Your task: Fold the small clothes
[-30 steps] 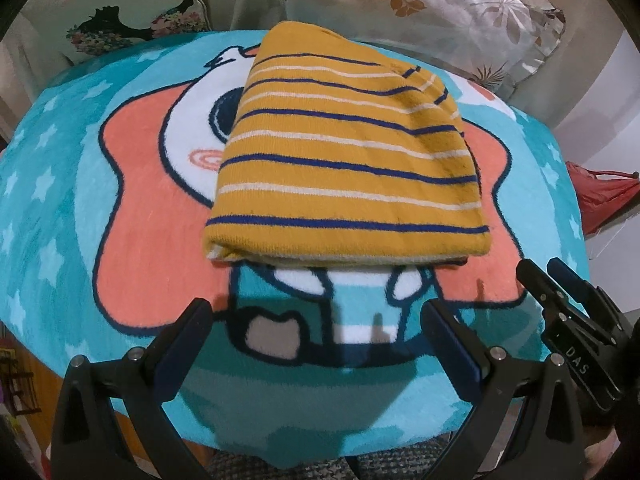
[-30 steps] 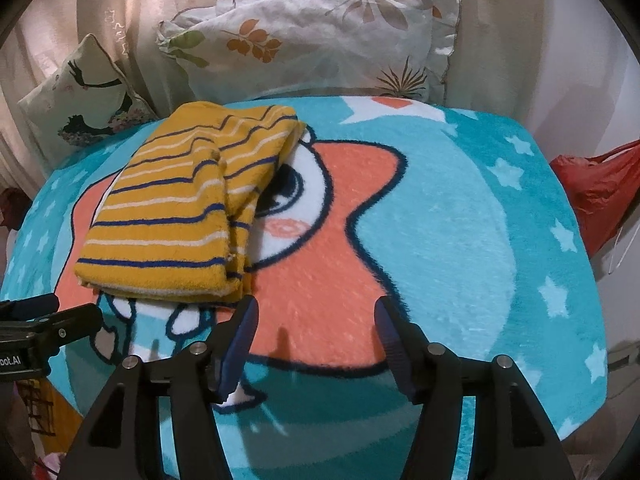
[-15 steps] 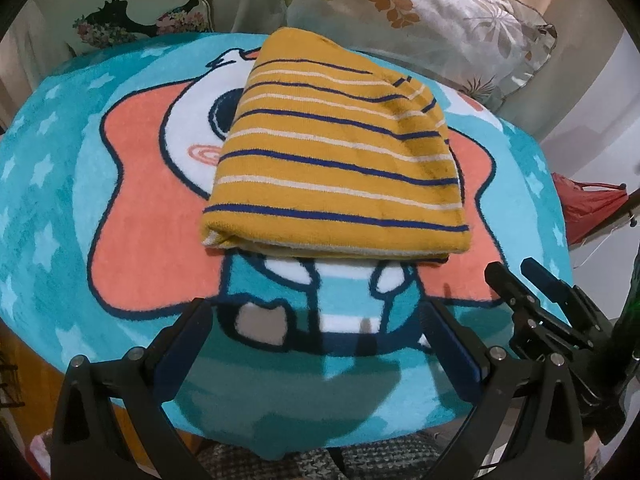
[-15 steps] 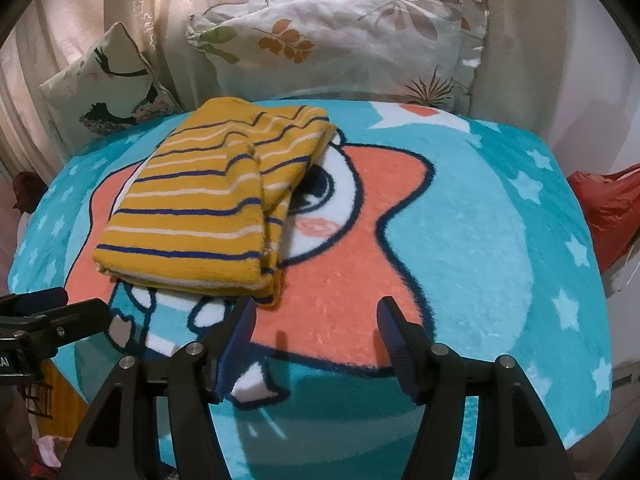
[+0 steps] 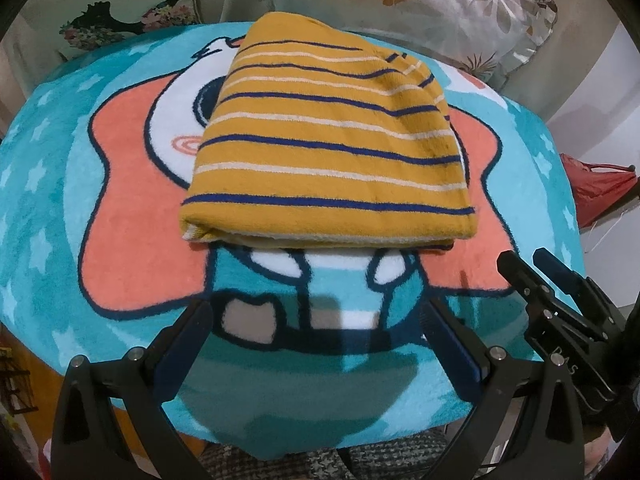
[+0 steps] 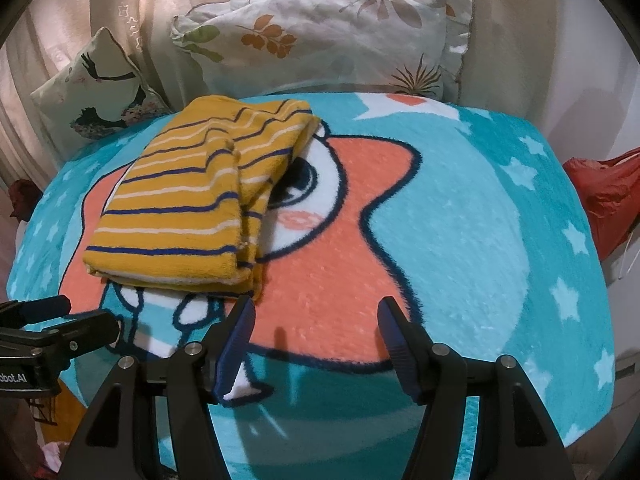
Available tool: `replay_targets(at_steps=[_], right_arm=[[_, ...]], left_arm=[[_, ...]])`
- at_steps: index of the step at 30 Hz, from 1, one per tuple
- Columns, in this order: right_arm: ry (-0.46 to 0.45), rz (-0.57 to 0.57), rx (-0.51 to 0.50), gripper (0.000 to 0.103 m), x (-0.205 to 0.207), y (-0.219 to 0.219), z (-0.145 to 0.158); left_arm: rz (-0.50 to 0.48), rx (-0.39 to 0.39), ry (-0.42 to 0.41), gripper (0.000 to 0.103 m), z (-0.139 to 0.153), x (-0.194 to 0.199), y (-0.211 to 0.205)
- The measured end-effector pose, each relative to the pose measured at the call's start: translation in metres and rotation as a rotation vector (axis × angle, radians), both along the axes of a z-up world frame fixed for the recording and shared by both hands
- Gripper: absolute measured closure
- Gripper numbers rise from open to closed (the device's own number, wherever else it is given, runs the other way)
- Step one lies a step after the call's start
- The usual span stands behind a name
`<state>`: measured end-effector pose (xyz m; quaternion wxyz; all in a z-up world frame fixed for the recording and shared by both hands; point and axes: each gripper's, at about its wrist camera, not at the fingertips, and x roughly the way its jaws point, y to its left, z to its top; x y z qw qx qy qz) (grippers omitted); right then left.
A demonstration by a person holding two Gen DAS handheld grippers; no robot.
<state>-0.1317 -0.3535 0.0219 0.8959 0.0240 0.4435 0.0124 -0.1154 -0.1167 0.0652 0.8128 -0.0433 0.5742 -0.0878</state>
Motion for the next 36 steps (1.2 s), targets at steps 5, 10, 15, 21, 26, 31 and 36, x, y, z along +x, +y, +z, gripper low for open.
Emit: replay_targets(at_steps=[5, 10, 15, 21, 26, 31, 36], right_arm=[[0.003, -0.001, 0.003, 0.035, 0.002, -0.002, -0.001], [0.008, 0.009, 0.003, 0.035, 0.004, 0.000, -0.002], [0.014, 0.019, 0.003, 0.034, 0.006, 0.003, -0.004], [0.018, 0.025, 0.007, 0.034, 0.009, 0.003, -0.006], [0.017, 0.028, 0.011, 0.034, 0.008, 0.003, -0.006], [0.020, 0.031, 0.013, 0.034, 0.007, 0.004, -0.007], [0.017, 0.039, 0.014, 0.033, 0.007, 0.005, -0.007]], left_arm=[[0.002, -0.001, 0.005, 0.000, -0.002, 0.001, -0.001], [0.012, 0.001, 0.011, 0.000, -0.004, 0.002, 0.003], [0.024, 0.001, 0.019, 0.000, -0.006, 0.003, 0.006], [0.030, 0.003, 0.031, 0.000, -0.009, 0.005, 0.007], [0.031, 0.005, 0.043, 0.000, -0.012, 0.005, 0.006], [0.036, 0.004, 0.051, 0.000, -0.015, 0.005, 0.005], [0.043, -0.016, 0.054, 0.000, -0.016, 0.005, 0.006]])
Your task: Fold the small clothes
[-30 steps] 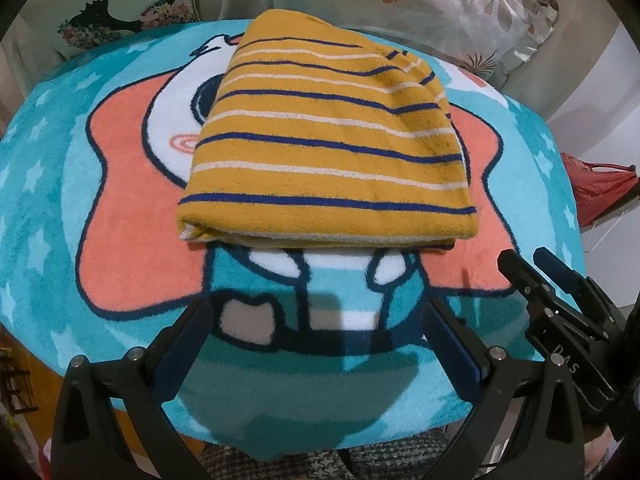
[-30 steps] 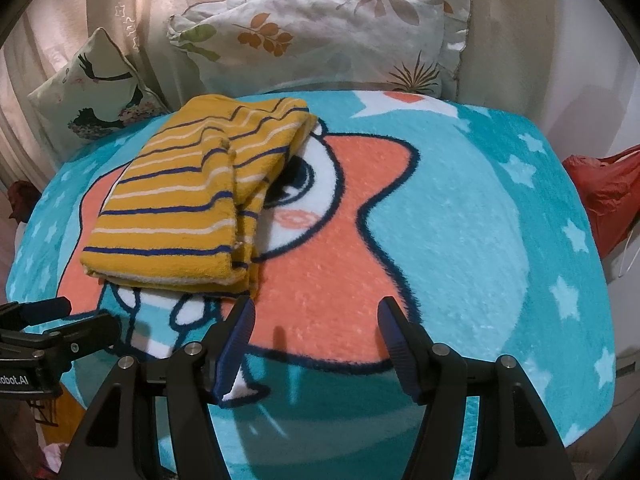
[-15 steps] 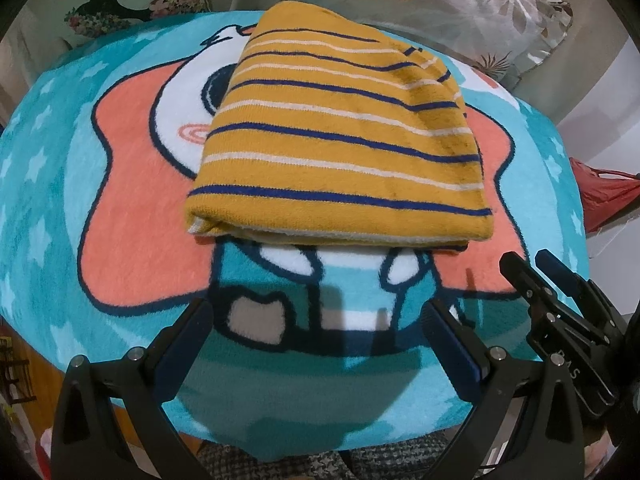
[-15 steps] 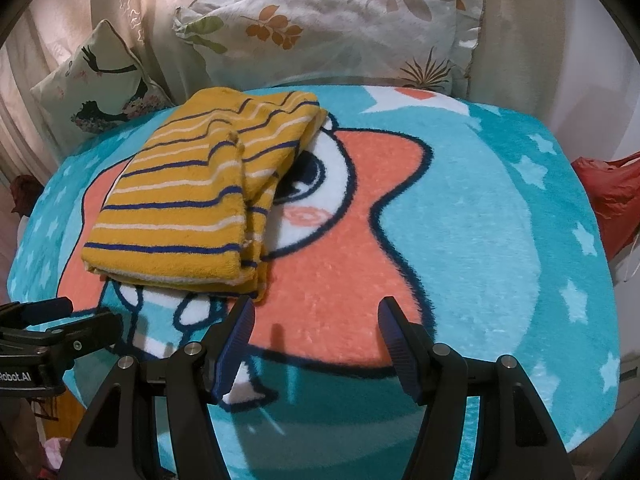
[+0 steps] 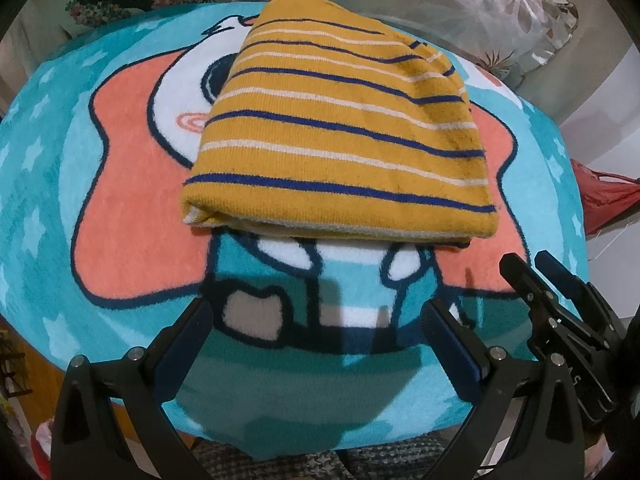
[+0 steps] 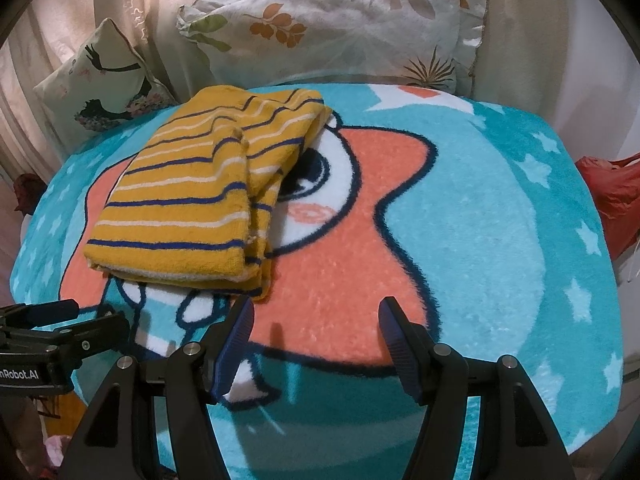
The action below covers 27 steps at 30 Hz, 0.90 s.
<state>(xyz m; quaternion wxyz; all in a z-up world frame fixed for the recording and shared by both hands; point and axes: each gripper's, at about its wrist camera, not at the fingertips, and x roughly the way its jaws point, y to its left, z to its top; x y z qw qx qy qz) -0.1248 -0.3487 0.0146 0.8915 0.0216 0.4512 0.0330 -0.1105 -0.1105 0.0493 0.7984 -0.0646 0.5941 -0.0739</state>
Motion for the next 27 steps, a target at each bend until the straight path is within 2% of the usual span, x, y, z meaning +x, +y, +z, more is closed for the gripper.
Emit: replay_targets(at_steps=[21, 27], right_arm=[[-0.009, 0.001, 0.008, 0.033, -0.0030, -0.0029, 0.0000], [-0.050, 0.031, 0.048, 0.031, -0.0073, -0.0022, 0.0073]], left_arm=[[-0.014, 0.006, 0.015, 0.000, -0.0052, -0.0007, -0.0052], [-0.006, 0.005, 0.017, 0.000, -0.0063, 0.0001, -0.0038]])
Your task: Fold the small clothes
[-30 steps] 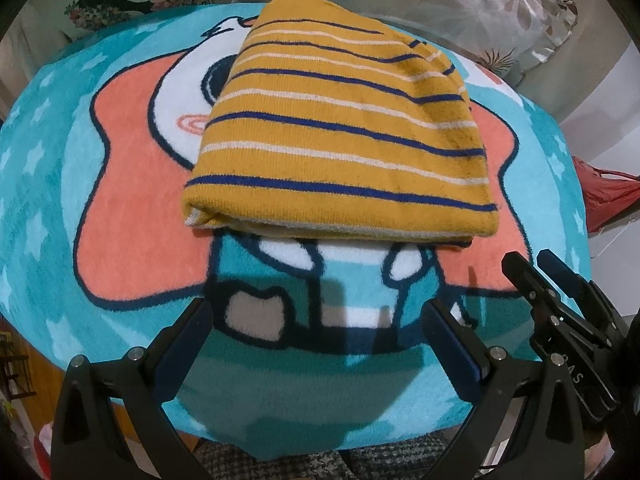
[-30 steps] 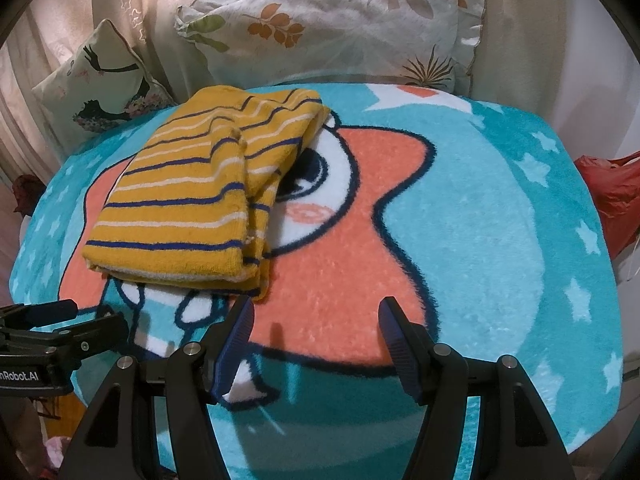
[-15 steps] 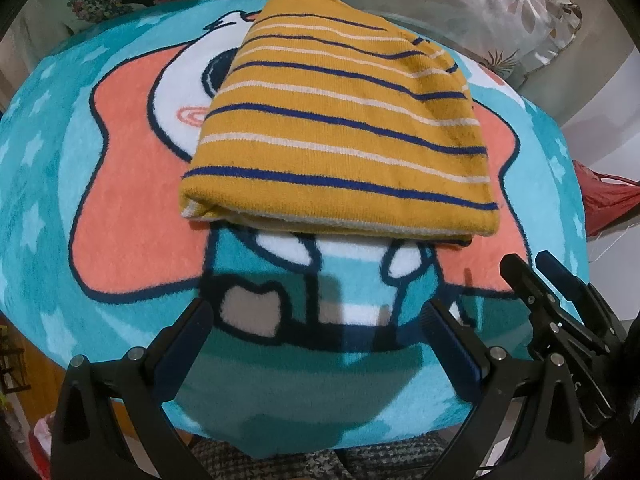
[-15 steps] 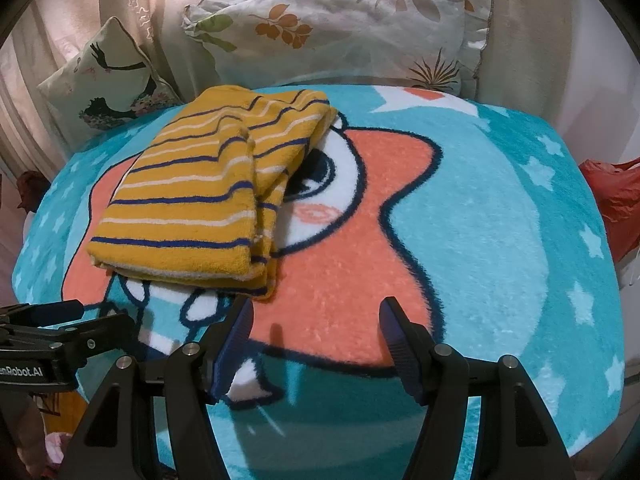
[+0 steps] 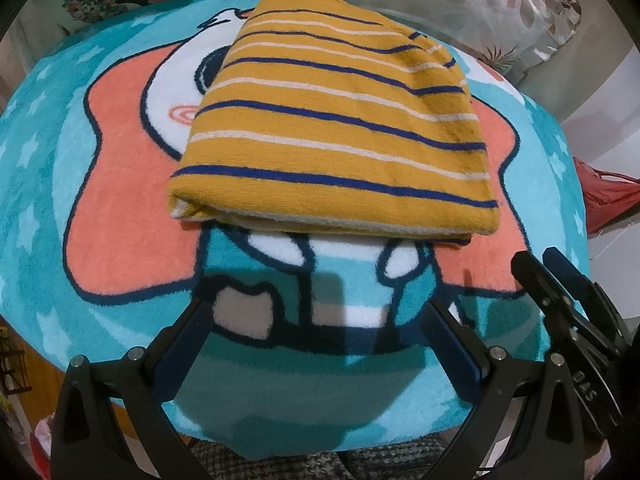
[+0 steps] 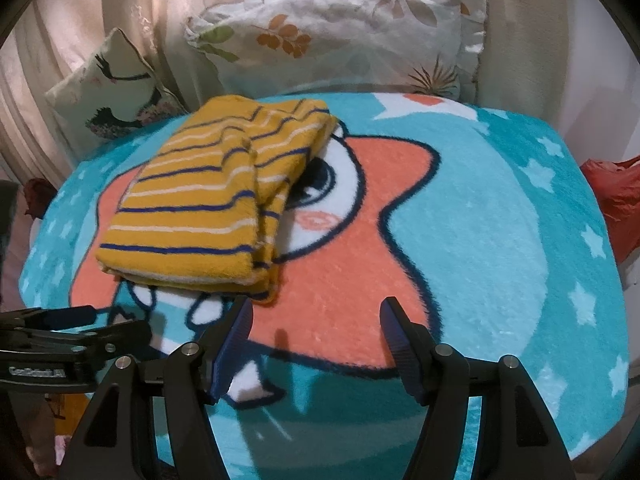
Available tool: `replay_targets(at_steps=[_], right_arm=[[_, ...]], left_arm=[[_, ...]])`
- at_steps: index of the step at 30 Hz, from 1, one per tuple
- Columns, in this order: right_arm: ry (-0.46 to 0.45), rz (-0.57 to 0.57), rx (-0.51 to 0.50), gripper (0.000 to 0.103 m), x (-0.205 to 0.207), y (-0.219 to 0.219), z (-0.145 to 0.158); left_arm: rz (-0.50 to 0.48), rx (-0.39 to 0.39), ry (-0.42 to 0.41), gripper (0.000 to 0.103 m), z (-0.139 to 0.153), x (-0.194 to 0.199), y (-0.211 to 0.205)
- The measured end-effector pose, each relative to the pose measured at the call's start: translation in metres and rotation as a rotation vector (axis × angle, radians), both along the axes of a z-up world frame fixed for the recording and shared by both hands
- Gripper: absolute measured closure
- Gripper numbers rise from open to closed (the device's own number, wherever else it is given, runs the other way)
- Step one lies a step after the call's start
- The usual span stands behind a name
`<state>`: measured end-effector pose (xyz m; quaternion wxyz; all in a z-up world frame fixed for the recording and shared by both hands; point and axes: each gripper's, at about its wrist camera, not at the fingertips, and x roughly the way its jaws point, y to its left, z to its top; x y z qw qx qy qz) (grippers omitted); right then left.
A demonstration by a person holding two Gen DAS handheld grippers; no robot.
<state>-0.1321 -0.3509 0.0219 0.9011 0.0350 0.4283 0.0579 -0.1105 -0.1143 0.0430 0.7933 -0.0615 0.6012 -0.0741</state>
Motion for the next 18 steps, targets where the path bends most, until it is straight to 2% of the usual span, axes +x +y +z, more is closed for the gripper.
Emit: replay_targets(at_steps=[10, 14, 18], right_arm=[[-0.006, 0.038, -0.026, 0.029, 0.003, 0.011, 0.001], [-0.003, 0.058, -0.031, 0.029, 0.005, 0.017, 0.000], [0.003, 0.063, -0.028, 0.029, 0.007, 0.018, -0.001]], left_arm=[[0.072, -0.022, -0.009, 0.000, -0.002, 0.007, 0.028], [0.053, -0.052, -0.029, 0.000, 0.001, 0.007, 0.028], [0.011, -0.026, -0.059, 0.000, 0.006, 0.004, 0.019]])
